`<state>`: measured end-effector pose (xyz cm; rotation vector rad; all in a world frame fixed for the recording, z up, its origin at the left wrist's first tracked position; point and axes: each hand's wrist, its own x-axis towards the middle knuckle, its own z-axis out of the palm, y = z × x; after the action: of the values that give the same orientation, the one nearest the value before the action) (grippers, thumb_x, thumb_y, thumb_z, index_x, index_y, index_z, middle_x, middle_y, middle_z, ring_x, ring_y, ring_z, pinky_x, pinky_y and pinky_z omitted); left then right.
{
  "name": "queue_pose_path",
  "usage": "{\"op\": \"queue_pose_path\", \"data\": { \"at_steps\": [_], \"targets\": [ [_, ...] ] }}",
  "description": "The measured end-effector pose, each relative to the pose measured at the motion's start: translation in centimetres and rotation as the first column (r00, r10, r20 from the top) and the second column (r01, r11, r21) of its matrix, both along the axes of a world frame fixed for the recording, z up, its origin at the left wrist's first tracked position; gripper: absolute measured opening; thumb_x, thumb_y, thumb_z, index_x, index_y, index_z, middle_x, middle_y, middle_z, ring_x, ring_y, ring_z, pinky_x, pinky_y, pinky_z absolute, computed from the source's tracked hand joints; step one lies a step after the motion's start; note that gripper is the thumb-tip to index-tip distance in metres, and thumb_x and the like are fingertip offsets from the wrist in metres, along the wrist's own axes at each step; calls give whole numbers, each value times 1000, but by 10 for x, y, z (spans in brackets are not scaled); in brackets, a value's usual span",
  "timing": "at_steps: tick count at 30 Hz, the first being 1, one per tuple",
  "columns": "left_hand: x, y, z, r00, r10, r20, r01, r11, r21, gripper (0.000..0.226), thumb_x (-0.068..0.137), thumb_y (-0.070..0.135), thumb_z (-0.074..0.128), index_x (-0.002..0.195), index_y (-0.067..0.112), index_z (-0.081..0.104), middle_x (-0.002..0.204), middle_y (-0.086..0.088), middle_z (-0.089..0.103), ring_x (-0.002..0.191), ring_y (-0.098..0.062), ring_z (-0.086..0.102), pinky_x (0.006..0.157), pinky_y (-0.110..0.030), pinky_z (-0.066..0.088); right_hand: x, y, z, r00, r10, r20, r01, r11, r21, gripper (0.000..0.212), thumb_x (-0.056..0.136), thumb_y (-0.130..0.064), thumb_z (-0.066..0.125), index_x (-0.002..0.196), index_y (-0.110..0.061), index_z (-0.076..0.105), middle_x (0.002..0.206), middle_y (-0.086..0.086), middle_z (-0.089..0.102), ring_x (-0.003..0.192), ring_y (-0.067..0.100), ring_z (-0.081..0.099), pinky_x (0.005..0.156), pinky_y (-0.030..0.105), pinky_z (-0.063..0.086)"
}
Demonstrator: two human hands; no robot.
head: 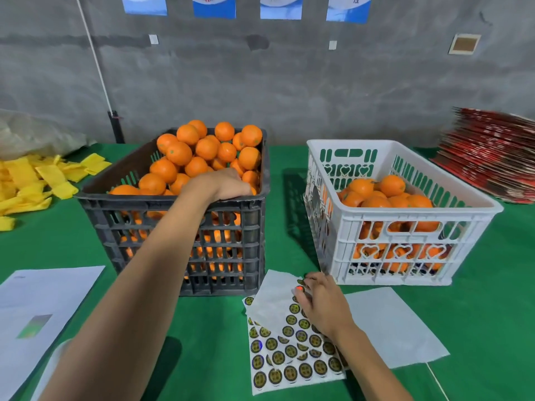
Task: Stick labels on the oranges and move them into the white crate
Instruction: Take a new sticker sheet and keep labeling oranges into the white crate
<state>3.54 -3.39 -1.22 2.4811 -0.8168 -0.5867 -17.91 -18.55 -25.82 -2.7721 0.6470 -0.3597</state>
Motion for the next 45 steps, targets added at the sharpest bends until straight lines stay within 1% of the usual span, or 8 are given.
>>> {"op": "queue_pose_path", "data": {
  "at_steps": [7, 13, 17, 25, 31, 36, 39, 45],
  "targets": [
    [-1, 0, -4, 999, -40, 27, 42, 994, -103, 40, 86, 44, 68, 106, 12, 58, 108, -10, 67, 94, -34, 65, 87, -48, 57, 0, -4, 4, 989, -54, 136, 17, 965, 260, 34, 95, -48, 65, 101, -18, 79, 107, -4, 65, 108, 15, 53, 97, 32, 44],
    [3, -2, -7, 998, -12, 60, 20, 990, -142, 28, 89, 26, 64, 82, 24, 36, 85, -2, 40, 73, -19, 36, 63, -34, 29, 13, -2, 3, 936, -279, 216, 95, 788, 608, 25, 90, -37, 76, 71, -22, 78, 86, -7, 68, 84, 8, 66, 84, 32, 51],
    [3, -3, -7, 998, 13, 66, -4, 989, -145, 29, 89, 27, 65, 99, 20, 40, 93, -2, 43, 80, -20, 39, 67, -35, 30, 20, -3, 1, 937, -319, 143, 139, 716, 684, 16, 86, -34, 80, 72, -26, 78, 90, -13, 73, 91, 6, 68, 94, 33, 53],
    [4, -1, -8, 997, 52, 53, -44, 990, -134, 34, 84, 31, 68, 107, 16, 48, 101, -4, 49, 79, -19, 45, 71, -36, 36, 21, -5, -6, 927, -335, 167, 145, 733, 664, 32, 91, -35, 75, 59, -29, 73, 93, -10, 71, 94, 13, 67, 95, 34, 52],
    [6, -1, -8, 997, 69, 41, -62, 987, -149, 44, 80, 38, 70, 113, 17, 50, 110, -7, 58, 94, -25, 56, 79, -41, 46, 21, -6, -2, 928, -346, 140, 143, 676, 723, 21, 89, -22, 75, 69, -19, 78, 96, -9, 71, 99, 13, 66, 96, 32, 50],
    [5, 0, -8, 996, 74, 48, -66, 988, -140, 48, 80, 36, 69, 118, 16, 48, 107, -4, 56, 91, -22, 55, 72, -37, 44, 3, -11, -2, 982, -74, 172, -39, 817, 575, 8, 88, -33, 79, 95, -30, 80, 109, -16, 67, 107, 2, 62, 99, 22, 48],
    [5, -1, -8, 995, 76, 57, -67, 987, -144, 50, 80, 36, 70, 120, 16, 49, 107, -2, 57, 90, -20, 54, 73, -37, 44, -9, -17, -4, 992, 73, 107, -116, 872, 476, 40, 89, -47, 75, 124, -29, 72, 126, -24, 57, 122, -3, 50, 104, 11, 36],
    [6, -1, -9, 993, 101, 60, -93, 987, -131, 63, 79, 37, 71, 132, 14, 43, 126, -9, 54, 109, -30, 55, 81, -41, 46, -10, -11, -9, 983, 93, 158, -139, 942, 306, 39, 94, -53, 65, 127, -31, 71, 126, -25, 56, 122, -2, 48, 108, 25, 41]
  ]
}}
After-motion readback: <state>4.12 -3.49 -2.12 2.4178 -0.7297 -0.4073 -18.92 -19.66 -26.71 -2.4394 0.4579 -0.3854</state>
